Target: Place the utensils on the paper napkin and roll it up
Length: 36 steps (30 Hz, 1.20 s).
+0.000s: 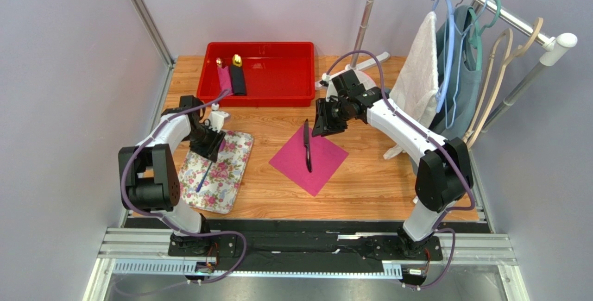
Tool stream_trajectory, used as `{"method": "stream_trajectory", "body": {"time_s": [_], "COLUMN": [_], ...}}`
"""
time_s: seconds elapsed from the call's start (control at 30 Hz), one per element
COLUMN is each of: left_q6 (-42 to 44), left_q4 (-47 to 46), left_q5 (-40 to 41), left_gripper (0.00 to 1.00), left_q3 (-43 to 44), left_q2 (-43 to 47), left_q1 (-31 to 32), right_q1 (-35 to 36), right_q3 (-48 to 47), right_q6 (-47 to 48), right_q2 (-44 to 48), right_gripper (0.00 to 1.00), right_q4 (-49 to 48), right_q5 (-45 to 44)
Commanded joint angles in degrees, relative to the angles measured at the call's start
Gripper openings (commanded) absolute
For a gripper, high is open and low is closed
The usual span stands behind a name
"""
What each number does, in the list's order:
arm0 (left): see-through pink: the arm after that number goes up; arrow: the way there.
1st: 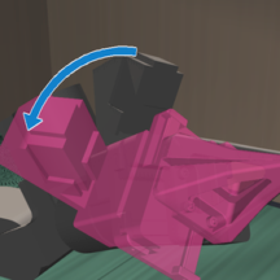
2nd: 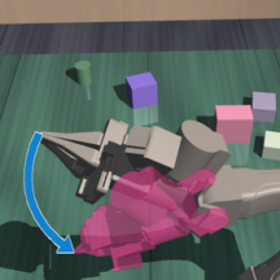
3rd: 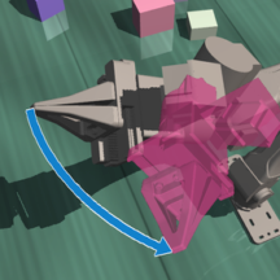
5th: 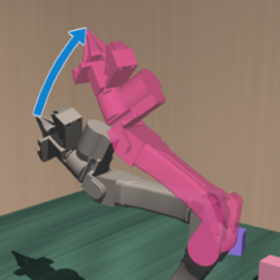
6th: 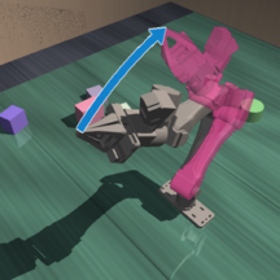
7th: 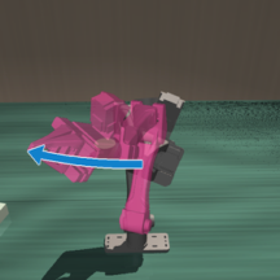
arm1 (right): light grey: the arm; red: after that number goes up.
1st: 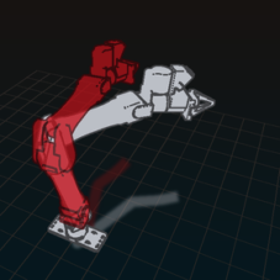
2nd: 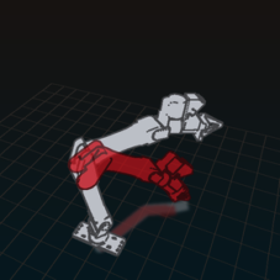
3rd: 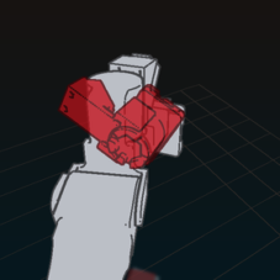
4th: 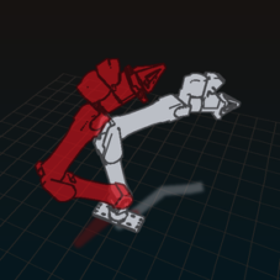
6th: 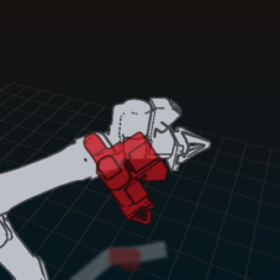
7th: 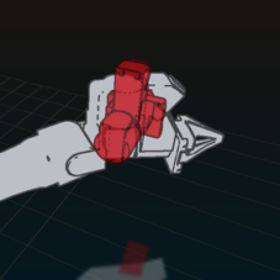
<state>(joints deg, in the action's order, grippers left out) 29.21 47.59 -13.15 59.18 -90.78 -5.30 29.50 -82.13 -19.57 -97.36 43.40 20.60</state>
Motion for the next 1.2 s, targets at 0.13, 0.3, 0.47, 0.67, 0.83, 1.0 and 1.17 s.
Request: {"method": "stream_trajectory", "body": {"time_s": [0.13,0.3,0.47,0.67,0.83,1.0,1.17], "left_q6": [-2.8,-3.5,-4.1,-6.3,-14.3,-34.9,-52.8], "left_q4": [-9.3,-10.5,-11.1,-5.3,4.1,9.5,3.2], "left_q5": [3.2,4.8,5.9,4.4,0.3,7.3,0.8], "left_gripper": [0.42,0.4,0.31,0.0,0.0,0.0,0.0], "left_q3": [-0.4,-0.3,-0.1,3.2,13.2,21.3,23.4], "left_q2": [-4.3,-6.9,-7.6,-6.6,-1.2,1.9,4.2], "left_q1": [1.3,2.9,3.5,3.8,7.3,18.3,25.0], "right_q1": [-0.8,-1.5,-2.6,-4.4,-6.2,-8.3,-9.5], "right_q3": [-0.3,0.1,1.7,2.9,5.7,6.8,6.1], "right_q6": [-0.6,-0.6,-0.6,-0.6,-0.4,-0.1,0.6], "right_q2": [1.0,0.9,1.3,2.0,4.0,5.2,6.2], "right_gripper": [0.4,0.4,0.4,0.39,0.39,0.39,0.39], "right_q4": [-2.0,-2.0,-1.9,-1.7,-1.7,-1.4,0.3], "right_q5": [0.5,0.5,0.7,0.8,0.8,0.1,-0.8]}}
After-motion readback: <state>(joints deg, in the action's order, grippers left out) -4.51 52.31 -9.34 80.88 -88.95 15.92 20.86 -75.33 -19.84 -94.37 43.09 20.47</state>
